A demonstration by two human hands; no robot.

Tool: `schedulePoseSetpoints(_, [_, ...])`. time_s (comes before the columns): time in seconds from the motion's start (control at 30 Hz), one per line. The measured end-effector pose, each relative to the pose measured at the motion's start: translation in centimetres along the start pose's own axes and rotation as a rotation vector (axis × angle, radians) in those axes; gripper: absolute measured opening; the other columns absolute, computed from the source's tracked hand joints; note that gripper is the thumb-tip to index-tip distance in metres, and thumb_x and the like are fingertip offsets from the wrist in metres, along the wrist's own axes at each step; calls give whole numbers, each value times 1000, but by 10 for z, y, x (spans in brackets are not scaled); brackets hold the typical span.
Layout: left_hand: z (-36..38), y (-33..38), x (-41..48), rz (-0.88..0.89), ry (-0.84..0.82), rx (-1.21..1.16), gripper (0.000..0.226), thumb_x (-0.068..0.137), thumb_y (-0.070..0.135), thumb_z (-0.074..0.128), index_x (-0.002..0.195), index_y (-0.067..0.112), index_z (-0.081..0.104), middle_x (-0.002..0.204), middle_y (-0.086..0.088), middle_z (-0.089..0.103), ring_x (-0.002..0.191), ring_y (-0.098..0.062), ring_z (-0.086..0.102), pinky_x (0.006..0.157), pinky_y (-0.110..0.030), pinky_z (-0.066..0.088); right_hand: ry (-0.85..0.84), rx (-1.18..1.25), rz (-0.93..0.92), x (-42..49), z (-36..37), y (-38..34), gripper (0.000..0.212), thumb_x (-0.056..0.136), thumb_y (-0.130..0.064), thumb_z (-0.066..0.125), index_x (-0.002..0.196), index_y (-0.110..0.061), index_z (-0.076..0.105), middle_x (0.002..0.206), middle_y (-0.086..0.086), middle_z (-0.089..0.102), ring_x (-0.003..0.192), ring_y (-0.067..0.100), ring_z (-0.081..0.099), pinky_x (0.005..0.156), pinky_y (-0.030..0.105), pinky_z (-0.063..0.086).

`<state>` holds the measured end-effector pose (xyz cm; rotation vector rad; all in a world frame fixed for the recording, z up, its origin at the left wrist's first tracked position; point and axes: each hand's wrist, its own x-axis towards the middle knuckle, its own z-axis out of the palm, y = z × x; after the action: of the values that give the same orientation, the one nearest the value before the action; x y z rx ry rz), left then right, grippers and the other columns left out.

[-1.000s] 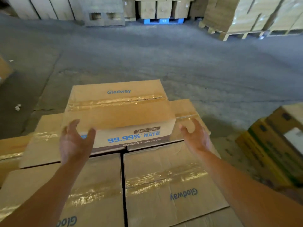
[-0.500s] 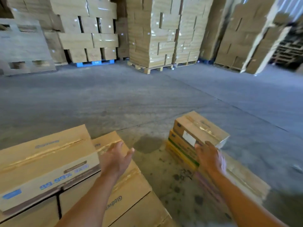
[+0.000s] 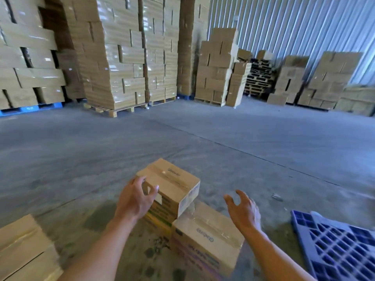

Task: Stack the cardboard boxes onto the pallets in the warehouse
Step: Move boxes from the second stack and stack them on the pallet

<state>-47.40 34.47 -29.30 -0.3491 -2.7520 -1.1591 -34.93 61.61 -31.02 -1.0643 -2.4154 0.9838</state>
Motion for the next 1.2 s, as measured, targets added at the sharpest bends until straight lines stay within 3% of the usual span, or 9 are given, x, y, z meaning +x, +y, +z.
schedulePoseSetpoints(0.13, [27,14,6,-7,-50,22,54,93,37,67,136,6,57,130,-14,63,118,-29,60,93,-30,42,-26,11,4,33,5,14,64,96,-58,53,150,-26,44,149,13,50,136,32,46,110,41,36])
schedulePoseSetpoints(0.57, [101,-35,154,79,-209,149,70,93,48,64,147,8,44,149,-15,48,133,-32,50,108,-41,41,-103,24,34,135,118,-7,67,96,-60,51,152,-26,40,152,11,47,139,30,43,111,42,35])
schedulePoseSetpoints(0.77, [167,-114,298,126,-378,137,71,90,49,66,145,7,47,146,-14,51,133,-29,49,108,-38,40,-65,49,205,220,238,-32,67,96,-60,51,153,-25,39,153,12,45,140,31,41,112,44,34])
schedulePoseSetpoints(0.97, [225,-217,433,78,-660,195,78,88,56,60,146,6,47,147,-14,50,133,-28,49,107,-37,41,-117,83,466,278,375,-69,66,98,-53,52,154,-20,39,154,13,42,142,31,37,114,47,32])
schedulePoseSetpoints(1.2, [308,-342,560,-66,-610,246,88,76,58,56,143,3,48,144,-20,50,130,-38,49,105,-45,40,-86,110,700,337,492,-43,73,95,-56,55,155,-20,35,158,10,38,145,30,33,118,50,28])
